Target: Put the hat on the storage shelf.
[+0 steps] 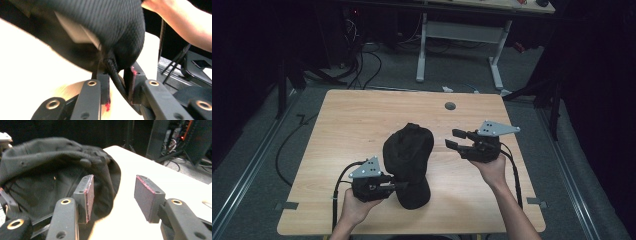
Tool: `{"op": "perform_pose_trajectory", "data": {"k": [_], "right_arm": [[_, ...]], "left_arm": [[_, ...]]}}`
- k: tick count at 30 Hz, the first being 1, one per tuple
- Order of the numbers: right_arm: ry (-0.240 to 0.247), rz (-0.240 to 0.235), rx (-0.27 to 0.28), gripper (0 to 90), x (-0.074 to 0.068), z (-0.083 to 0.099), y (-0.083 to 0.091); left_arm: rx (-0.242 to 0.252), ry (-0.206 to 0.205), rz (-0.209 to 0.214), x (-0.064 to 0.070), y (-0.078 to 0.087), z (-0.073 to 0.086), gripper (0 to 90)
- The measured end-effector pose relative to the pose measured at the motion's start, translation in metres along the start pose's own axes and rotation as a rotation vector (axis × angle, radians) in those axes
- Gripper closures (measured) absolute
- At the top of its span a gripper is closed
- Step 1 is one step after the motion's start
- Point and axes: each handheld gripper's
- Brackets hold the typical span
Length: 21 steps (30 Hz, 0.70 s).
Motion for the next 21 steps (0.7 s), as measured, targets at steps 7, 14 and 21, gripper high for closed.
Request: {"op": "perform_pose_trajectory", "data": {"k": [7, 14, 21], "right_arm": [[-0.061, 0.018, -0.051, 50.6, 0.0, 0.03, 0.009], [-0.088, 0.078, -0.143, 50.3, -0.012, 0.067, 0.011], [-0.131, 0.124, -0.24, 50.1, -0.021, 0.105, 0.008]], "left_arm": [[0.042, -0.007, 0.01, 0.006, 0.007, -0.004, 78.5], [0.1, -0.031, 0.008, 0.011, 0.012, -0.011, 78.7], [0.125, -0.042, -0.005, 0.011, 0.013, -0.02, 78.7]]}}
Point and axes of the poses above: each handheld gripper's, and its own axes: y roughly backward along the jaws, z roughly out of its underside, x roughly to its right, and after that the axes turned 15 degrees about y, right-handed
